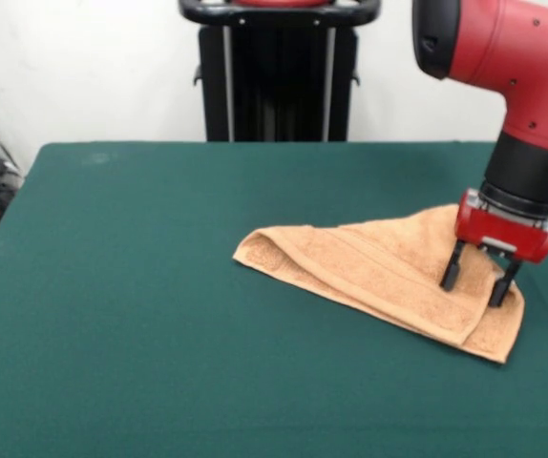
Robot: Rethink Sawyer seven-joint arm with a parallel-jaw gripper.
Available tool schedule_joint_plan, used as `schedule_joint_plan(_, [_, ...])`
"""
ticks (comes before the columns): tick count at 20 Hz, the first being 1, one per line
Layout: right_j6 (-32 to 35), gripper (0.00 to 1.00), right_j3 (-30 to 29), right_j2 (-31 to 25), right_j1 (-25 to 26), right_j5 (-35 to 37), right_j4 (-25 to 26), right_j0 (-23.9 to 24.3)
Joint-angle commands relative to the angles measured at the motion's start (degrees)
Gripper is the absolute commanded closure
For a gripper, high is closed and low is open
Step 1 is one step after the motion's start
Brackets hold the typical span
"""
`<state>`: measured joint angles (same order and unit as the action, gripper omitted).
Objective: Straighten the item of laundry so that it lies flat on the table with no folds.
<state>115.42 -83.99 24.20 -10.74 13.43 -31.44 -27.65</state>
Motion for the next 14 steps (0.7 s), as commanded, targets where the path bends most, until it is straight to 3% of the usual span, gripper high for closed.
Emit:
schedule_joint_plan(1, [15.2, 0.0, 0.7, -4.5, 3.6, 0.3, -3.3, -1.6])
schedule_joint_plan(14, [14.1, 0.0, 0.1, -2.7, 2.5, 1.7, -2.0, -1.9])
